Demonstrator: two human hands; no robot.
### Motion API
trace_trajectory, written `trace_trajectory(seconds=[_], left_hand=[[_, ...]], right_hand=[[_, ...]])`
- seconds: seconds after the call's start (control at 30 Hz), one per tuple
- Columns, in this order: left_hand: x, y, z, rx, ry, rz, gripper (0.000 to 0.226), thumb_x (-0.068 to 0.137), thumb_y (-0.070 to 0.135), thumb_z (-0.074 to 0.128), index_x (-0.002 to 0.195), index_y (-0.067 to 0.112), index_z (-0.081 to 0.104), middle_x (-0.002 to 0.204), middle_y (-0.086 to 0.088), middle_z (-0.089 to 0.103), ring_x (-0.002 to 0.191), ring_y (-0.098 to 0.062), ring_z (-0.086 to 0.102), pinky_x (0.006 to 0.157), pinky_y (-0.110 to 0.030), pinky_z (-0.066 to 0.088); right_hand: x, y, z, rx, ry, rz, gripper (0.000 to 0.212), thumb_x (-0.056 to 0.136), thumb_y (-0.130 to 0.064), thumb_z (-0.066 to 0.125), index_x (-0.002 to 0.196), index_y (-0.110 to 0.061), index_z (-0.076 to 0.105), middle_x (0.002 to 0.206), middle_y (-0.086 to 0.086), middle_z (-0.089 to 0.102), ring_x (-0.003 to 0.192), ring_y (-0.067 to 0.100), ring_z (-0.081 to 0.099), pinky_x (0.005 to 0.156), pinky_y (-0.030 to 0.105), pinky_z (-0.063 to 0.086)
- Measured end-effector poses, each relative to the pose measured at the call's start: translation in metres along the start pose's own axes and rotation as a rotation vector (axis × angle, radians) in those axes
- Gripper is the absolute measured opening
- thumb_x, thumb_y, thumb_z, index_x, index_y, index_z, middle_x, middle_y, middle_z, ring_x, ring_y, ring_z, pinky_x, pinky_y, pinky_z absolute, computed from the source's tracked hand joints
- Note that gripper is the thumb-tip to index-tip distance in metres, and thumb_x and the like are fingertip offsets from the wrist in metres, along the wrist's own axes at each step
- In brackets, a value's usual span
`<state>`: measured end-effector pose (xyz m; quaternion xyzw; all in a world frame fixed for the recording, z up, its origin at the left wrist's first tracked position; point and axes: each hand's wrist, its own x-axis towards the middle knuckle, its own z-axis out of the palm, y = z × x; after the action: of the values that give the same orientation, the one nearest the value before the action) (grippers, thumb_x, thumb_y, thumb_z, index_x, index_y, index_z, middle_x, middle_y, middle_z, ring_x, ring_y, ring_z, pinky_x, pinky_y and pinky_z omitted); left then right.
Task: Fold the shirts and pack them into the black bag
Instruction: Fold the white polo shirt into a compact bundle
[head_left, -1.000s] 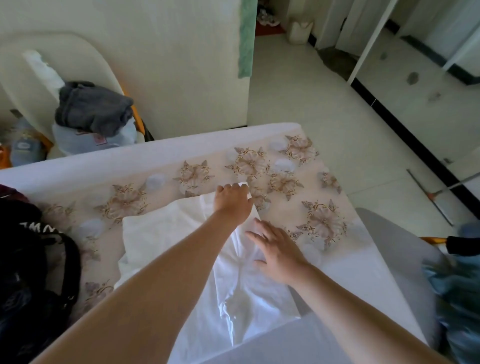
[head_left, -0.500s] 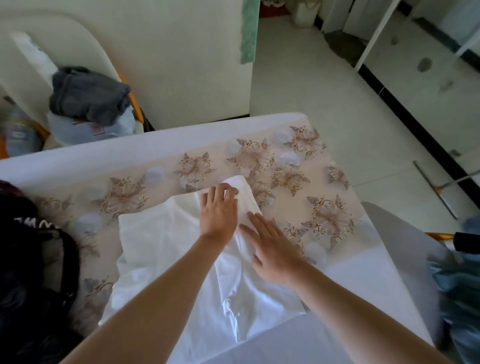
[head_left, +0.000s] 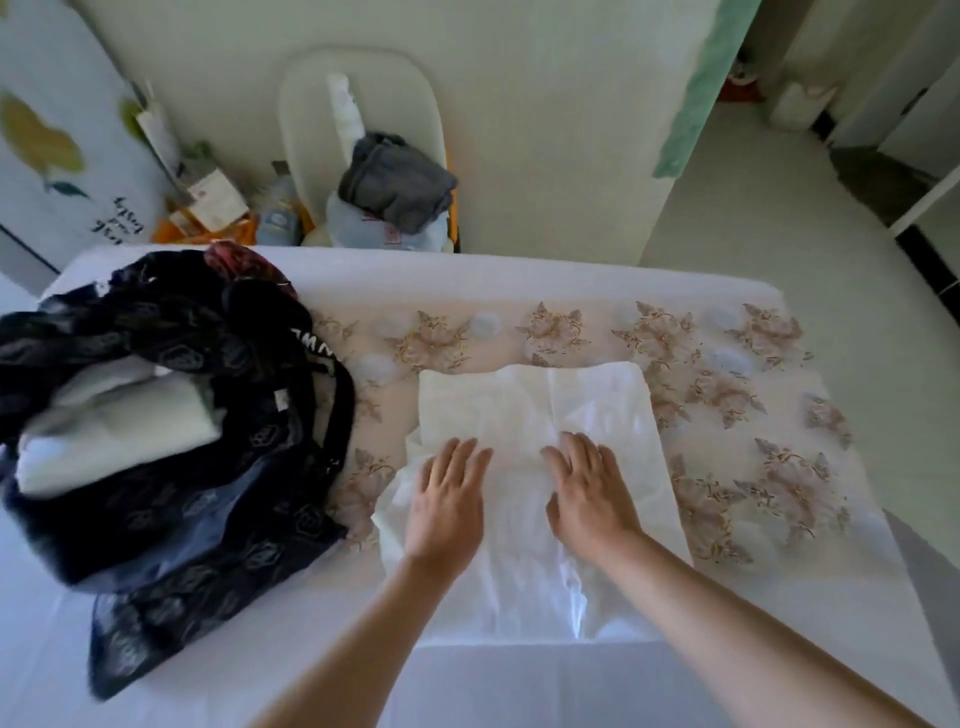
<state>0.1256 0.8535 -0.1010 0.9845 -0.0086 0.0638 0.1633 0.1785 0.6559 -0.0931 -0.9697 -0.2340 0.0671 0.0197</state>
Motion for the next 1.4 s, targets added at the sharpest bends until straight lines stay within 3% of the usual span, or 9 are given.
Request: trace_trajectory(seconds=[0.07,0.23,0.37,0.5,0.6,0.73,0.93,1.13,1.4], left_hand=[[-0.008,-0.019,-0.021,0.007,0.021,-0.178,0.062,0.083,0.014,0.065,0.142,0.014,0.046,0.147,-0.008,0.047,0.136,-0.031,0.041,0.11,-0.047,0.035],[-0.026,-0.063,-0.04,-0.176,-0.365,-0.547,0.085,0.084,0.048,0.065,0.15,0.021,0.02,0.141,-0.009,0.044,0.126,-0.03,0.048,0.099,-0.041,0.045],[-0.042,-0.067,-0.046,-0.092,-0.333,-0.461,0.069,0.092,0.018,0.057,0.152,0.019,0.023,0.133,-0.01,0.054,0.119,-0.029,0.054,0.095,-0.036,0.048],[-0.051,-0.064,-0.063,-0.242,-0.175,-0.471,0.065,0.081,-0.009,0.042,0.14,0.019,0.044,0.124,-0.008,0.045,0.102,-0.031,0.057,0.083,-0.038,0.05],[-0.056,-0.068,-0.08,-0.456,-0.151,-0.552,0.057,0.073,0.0,0.046,0.123,0.027,0.055,0.111,0.003,0.046,0.093,-0.021,0.057,0.073,-0.024,0.051],[-0.06,-0.06,-0.111,-0.548,-0.389,-0.464,0.012,0.072,0.008,0.05,0.072,0.021,0.05,0.072,0.008,0.054,0.07,-0.016,0.053,0.049,-0.017,0.032],[-0.067,-0.026,-0.091,-0.568,-0.982,-0.228,0.021,0.087,0.029,0.06,0.105,0.032,0.071,0.099,0.008,0.073,0.085,-0.009,0.067,0.08,-0.032,0.055],[-0.08,-0.034,-0.045,-0.402,-0.264,-0.336,0.023,0.09,0.014,0.056,0.111,0.018,0.063,0.112,-0.003,0.056,0.098,-0.024,0.06,0.08,-0.031,0.049],[-0.084,-0.054,-0.035,-0.426,-0.523,-0.564,0.018,0.085,0.027,0.069,0.1,0.017,0.069,0.096,-0.002,0.07,0.087,-0.022,0.063,0.075,-0.033,0.054]], right_hand=[[0.01,-0.028,-0.001,0.064,0.011,-0.132,0.058,0.076,-0.022,0.065,0.133,-0.015,0.052,0.14,0.011,0.045,0.128,0.031,0.048,0.103,0.042,0.044],[0.043,-0.098,-0.016,0.288,-0.12,-0.261,0.068,0.088,-0.02,0.059,0.151,-0.02,0.033,0.153,0.003,0.035,0.123,0.029,0.053,0.095,0.037,0.047],[0.071,-0.126,-0.029,0.169,-0.235,-0.296,0.081,0.093,-0.022,0.058,0.159,-0.027,0.012,0.145,0.003,0.049,0.114,0.03,0.06,0.092,0.037,0.049],[0.086,-0.133,-0.039,0.316,-0.218,-0.232,0.035,0.092,-0.011,0.05,0.121,-0.02,0.066,0.129,0.002,0.058,0.115,0.027,0.058,0.091,0.031,0.046],[0.088,-0.126,-0.055,0.493,-0.205,-0.151,0.031,0.082,-0.002,0.05,0.078,-0.026,0.069,0.101,0.0,0.061,0.097,0.025,0.061,0.079,0.031,0.049],[0.072,-0.105,-0.071,0.592,-0.171,-0.119,0.039,0.078,0.001,0.05,0.062,-0.034,0.057,0.085,-0.007,0.061,0.085,0.021,0.059,0.069,0.026,0.043],[0.036,-0.067,-0.07,0.051,-0.538,-0.114,0.02,0.081,-0.021,0.051,0.083,-0.031,0.068,0.101,-0.01,0.069,0.094,0.017,0.063,0.081,0.029,0.052],[0.049,-0.087,-0.053,0.157,-0.29,-0.006,0.024,0.095,-0.024,0.047,0.108,-0.022,0.067,0.118,-0.001,0.067,0.106,0.023,0.062,0.08,0.029,0.048],[0.106,-0.129,-0.026,0.201,-0.329,0.154,0.044,0.1,-0.037,0.05,0.139,-0.015,0.049,0.137,0.009,0.056,0.125,0.031,0.055,0.095,0.037,0.046]])
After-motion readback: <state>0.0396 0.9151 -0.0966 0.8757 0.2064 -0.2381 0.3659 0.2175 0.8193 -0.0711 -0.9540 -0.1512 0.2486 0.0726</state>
